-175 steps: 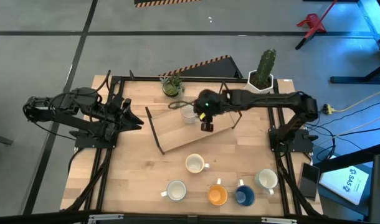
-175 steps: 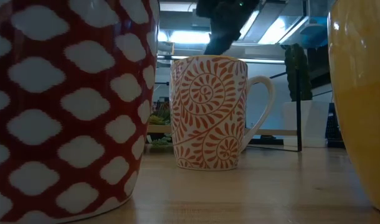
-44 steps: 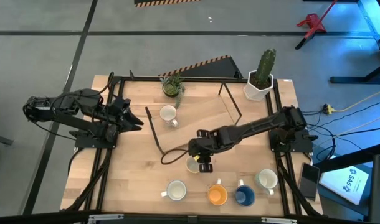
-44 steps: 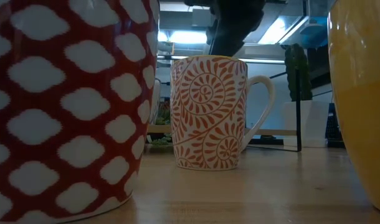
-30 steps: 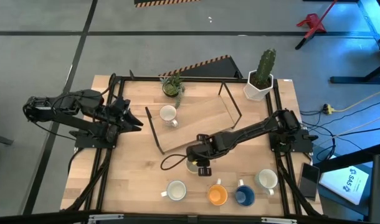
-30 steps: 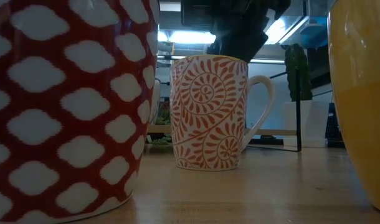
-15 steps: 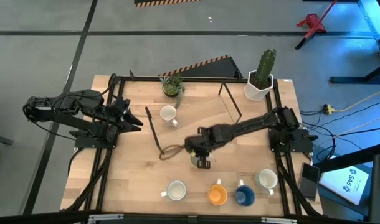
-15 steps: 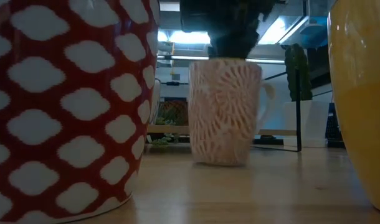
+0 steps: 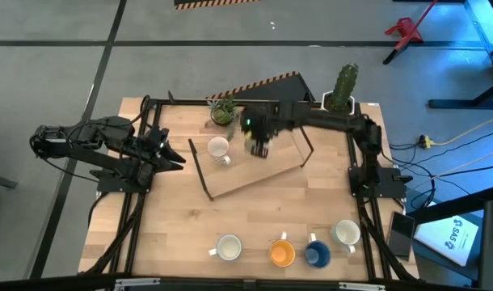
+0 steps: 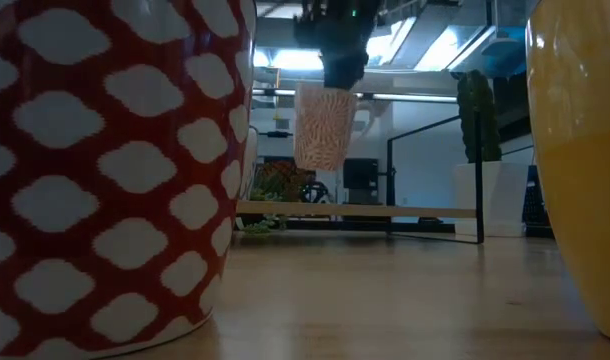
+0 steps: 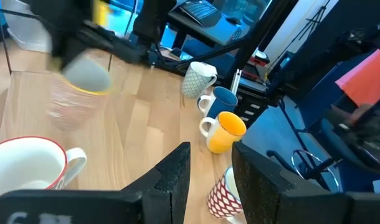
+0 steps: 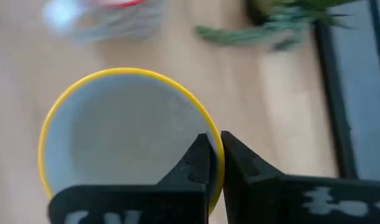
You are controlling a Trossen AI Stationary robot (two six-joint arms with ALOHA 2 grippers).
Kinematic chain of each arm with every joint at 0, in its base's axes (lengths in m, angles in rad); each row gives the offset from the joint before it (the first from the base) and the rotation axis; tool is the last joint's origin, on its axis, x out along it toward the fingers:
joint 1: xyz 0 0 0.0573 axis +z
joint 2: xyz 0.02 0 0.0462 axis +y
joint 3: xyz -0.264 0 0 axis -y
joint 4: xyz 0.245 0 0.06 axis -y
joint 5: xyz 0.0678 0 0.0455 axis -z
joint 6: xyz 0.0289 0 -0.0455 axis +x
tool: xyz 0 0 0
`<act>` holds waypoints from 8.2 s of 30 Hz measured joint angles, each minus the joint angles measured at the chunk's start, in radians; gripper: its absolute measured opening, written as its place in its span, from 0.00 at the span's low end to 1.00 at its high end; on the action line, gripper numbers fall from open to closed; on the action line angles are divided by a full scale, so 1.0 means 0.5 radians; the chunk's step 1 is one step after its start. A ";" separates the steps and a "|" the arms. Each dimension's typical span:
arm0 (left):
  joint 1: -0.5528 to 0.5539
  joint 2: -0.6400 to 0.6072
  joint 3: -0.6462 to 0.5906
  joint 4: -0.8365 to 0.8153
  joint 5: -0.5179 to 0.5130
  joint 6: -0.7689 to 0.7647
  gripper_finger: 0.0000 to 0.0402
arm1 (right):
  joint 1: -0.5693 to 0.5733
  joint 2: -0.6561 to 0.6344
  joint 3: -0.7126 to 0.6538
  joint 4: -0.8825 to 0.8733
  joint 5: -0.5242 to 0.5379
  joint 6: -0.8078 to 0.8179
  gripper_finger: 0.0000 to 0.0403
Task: Place coffee mugs
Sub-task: Put the orange patterned mug on the shelf, then put the green patterned mug on the shelf
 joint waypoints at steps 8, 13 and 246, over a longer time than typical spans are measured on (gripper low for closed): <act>0.000 0.000 0.000 -0.002 -0.053 0.003 0.28 | -0.193 0.104 0.001 0.156 -0.187 -0.091 0.00; 0.000 0.000 0.000 -0.007 -0.055 0.004 0.28 | -0.203 0.183 -0.003 0.175 -0.220 -0.113 0.00; 0.001 0.000 0.001 -0.098 -0.211 0.006 0.28 | -0.451 -0.269 -0.653 -0.107 -0.441 -1.406 0.00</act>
